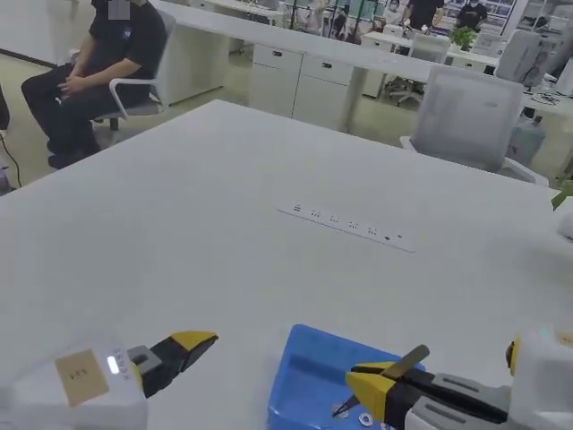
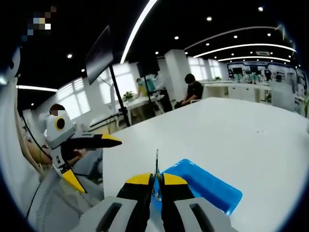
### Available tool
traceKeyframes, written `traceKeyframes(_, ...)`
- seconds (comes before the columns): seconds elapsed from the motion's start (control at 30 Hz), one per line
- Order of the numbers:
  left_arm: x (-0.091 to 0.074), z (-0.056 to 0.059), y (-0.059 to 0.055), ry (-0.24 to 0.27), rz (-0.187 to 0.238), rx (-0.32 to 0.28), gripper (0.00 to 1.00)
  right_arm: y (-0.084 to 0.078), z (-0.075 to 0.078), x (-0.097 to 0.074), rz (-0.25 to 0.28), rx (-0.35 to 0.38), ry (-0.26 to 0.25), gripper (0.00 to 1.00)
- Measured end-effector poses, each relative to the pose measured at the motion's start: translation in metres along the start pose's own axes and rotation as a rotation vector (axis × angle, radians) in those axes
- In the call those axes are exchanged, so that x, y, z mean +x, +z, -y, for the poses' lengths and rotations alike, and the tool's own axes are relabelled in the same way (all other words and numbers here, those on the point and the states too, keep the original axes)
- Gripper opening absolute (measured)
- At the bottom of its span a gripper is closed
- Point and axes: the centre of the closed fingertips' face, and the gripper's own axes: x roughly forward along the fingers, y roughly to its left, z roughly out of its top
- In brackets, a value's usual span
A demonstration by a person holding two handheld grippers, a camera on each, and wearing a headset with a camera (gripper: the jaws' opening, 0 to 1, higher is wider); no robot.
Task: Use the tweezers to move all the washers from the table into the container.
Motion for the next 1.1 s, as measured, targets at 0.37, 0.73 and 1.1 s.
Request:
traceKeyframes(0.37, -0.002, -0.003, 0.003, 0.011, 0.017, -0.008, 0.84, 0.003, 0.008, 0.013, -0.029, -0.014, 0.01, 0.03)
traceKeyframes(0.73, -0.002, -0.003, 0.004, 0.015, 0.024, -0.01, 0.84, -0.006, 0.023, 0.025, -0.081, -0.012, 0.003, 0.03)
traceKeyframes(1.1, -0.003, -0.004, 0.005, 0.015, 0.03, -0.012, 0.84, -0.017, 0.037, 0.035, -0.125, 0.025, -0.006, 0.03)
